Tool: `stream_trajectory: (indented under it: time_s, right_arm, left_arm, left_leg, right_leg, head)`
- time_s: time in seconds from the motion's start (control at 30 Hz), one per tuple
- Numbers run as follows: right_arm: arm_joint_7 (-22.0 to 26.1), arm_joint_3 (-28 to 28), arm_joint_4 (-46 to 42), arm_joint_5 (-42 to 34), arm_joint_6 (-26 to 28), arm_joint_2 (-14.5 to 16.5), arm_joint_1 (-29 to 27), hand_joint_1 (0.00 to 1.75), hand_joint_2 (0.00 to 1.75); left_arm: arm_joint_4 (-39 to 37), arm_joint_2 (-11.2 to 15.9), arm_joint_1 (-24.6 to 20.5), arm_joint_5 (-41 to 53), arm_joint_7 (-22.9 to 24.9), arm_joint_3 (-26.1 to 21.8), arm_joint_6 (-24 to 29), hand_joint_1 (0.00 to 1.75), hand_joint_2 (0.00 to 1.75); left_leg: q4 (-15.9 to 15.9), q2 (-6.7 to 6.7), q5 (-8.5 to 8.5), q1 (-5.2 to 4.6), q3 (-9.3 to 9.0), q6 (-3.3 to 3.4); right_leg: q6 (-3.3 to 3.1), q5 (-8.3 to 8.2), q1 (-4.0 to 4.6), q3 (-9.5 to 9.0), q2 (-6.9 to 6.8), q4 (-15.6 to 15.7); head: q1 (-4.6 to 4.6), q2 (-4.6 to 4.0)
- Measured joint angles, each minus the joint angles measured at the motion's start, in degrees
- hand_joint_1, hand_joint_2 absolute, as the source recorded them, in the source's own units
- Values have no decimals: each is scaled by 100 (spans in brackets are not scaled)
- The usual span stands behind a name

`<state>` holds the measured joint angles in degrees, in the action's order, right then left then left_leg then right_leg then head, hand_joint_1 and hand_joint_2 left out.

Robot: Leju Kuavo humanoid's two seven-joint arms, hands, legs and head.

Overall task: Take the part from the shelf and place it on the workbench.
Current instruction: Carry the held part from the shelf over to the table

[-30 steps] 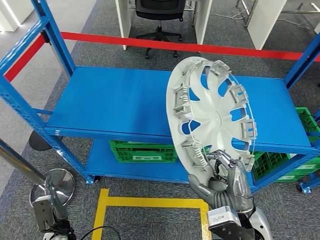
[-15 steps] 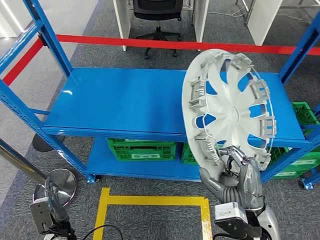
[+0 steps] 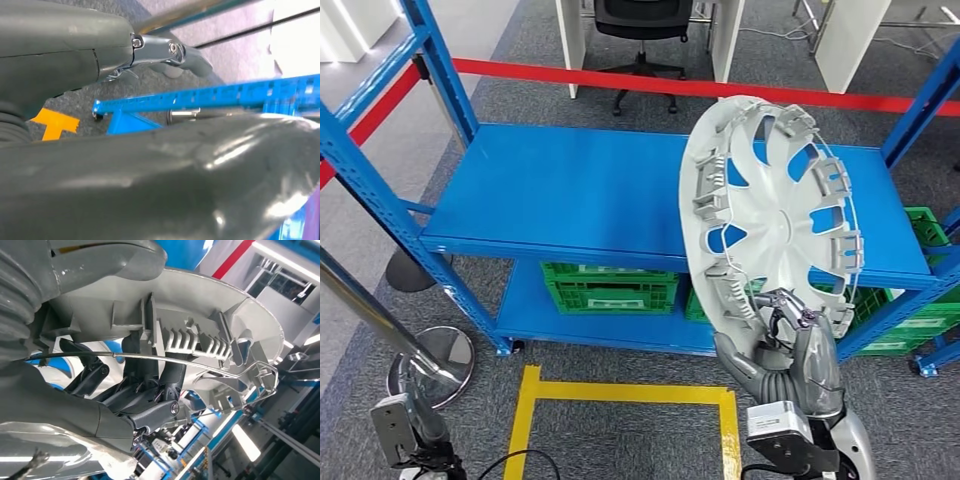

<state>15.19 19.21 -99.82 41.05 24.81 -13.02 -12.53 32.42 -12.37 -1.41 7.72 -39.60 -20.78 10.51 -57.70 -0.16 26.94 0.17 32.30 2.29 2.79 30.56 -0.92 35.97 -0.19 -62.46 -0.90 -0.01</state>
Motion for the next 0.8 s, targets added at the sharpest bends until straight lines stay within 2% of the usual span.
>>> stream_trajectory:
  time_s: [0.07,0.1,0.13,0.17,0.23,0.27,0.3,0.37,0.43,0.47,0.5,0.53,0.57,0.6,0.63,0.67,0.7,0.73,0.8]
  right_arm:
    - [51,2,21,-61,-12,10,33,175,175]
    - [82,2,36,-93,-11,19,42,175,175]
    - [111,2,50,-120,-9,31,45,175,175]
    - [134,2,61,-141,-6,44,46,175,175]
    - [156,3,73,-162,-3,59,53,175,175]
    - [158,3,76,-159,-2,61,59,175,175]
    - [157,3,79,-152,-2,61,59,175,175]
    - [153,2,85,-139,1,61,52,175,175]
    - [152,4,85,-136,10,67,39,175,175]
    - [151,4,85,-136,18,73,36,175,175]
    - [149,5,84,-135,31,81,32,175,175]
    - [145,5,84,-136,45,87,29,175,175]
    - [140,7,83,-138,57,92,24,175,175]
    - [136,8,83,-142,65,95,18,175,175]
    - [132,10,84,-147,68,96,14,175,175]
    - [129,11,84,-153,67,96,13,175,175]
    - [126,15,85,-168,63,96,14,175,175]
    - [123,21,85,-190,58,96,15,175,175]
    - [120,42,85,-237,51,98,21,175,175]
  left_arm:
    - [19,6,3,11,0,-1,-6,0,0]
    - [24,9,8,25,0,-1,-8,0,0]
    - [31,13,14,41,0,-1,-10,0,0]
    - [45,15,23,55,0,-1,-12,0,0]
    - [88,17,35,65,0,-4,-19,0,0]
    - [112,19,36,55,0,-9,-31,0,0]
    - [132,20,36,41,-1,-15,-53,0,0]
    - [155,24,33,17,-1,-24,-106,0,0]
    - [160,32,36,45,-1,-26,-162,0,0]
    - [160,39,37,69,-1,-27,-181,0,0]
    - [160,47,38,99,-1,-27,-198,0,0]
    - [159,54,34,121,-1,-27,-204,0,0]
    - [159,56,30,138,0,-27,-210,0,0]
    - [159,57,25,150,0,-27,-218,0,0]
    - [159,59,19,158,0,-27,-226,0,0]
    - [159,58,14,164,0,-27,-234,0,0]
    - [160,58,2,174,0,-27,-245,0,0]
    - [161,59,-12,183,0,-27,-256,0,0]
    - [166,66,-43,200,0,-26,-272,0,0]
  left_leg:
    - [-5,3,-73,-14,101,35]
    - [-12,4,-111,-21,158,37]
    - [-21,5,-148,-26,215,34]
    - [-35,4,-181,-28,270,27]
    - [-74,2,-241,-28,367,-3]
    - [-98,-1,-271,-37,411,-27]
    - [-114,-2,-306,-47,440,-55]
    - [-128,-4,-372,-64,473,-100]
    - [-145,-8,-390,-57,506,-158]
    - [-232,-10,-272,-51,549,-194]
    - [-426,-11,-57,-41,617,-235]
    - [-733,-8,246,-29,701,-266]
    - [-1116,-8,529,-23,781,-289]
    - [-1469,-7,712,-17,830,-303]
    - [-1711,-7,781,-16,837,-309]
    - [-1817,-7,752,-16,794,-307]
    - [-1627,-8,605,-18,596,-285]
    - [-1265,-8,463,-23,317,-250]
    - [-336,-9,316,-46,-307,-169]
  right_leg:
    - [26,461,1,221,6,-701]
    - [38,591,0,283,5,-993]
    - [46,606,0,260,5,-1107]
    - [48,519,0,133,5,-1011]
    - [38,257,-7,-374,4,-281]
    - [25,183,-3,-627,6,106]
    - [6,152,1,-794,9,379]
    - [-31,147,16,-865,19,521]
    - [-103,75,8,-774,7,516]
    - [-155,25,1,-728,-3,516]
    - [-207,-38,-6,-668,-15,518]
    - [-239,-93,-9,-619,-23,515]
    - [-256,-147,-8,-550,-24,510]
    - [-258,-202,-6,-472,-25,501]
    - [-258,-248,-5,-401,-26,490]
    - [-257,-288,-4,-338,-26,479]
    - [-252,-332,1,-268,-24,465]
    - [-244,-373,5,-212,-23,453]
    - [-204,-468,27,-109,-22,430]
  head:
    - [-15,0]
    - [-14,0]
    - [-13,1]
    - [-14,1]
    - [-15,1]
    - [-15,1]
    - [-15,1]
    - [-16,1]
    - [-17,1]
    - [-15,1]
    - [-5,1]
    - [1,1]
    - [10,1]
    - [18,1]
    - [18,1]
    - [18,1]
    - [17,1]
    - [17,1]
    - [14,1]
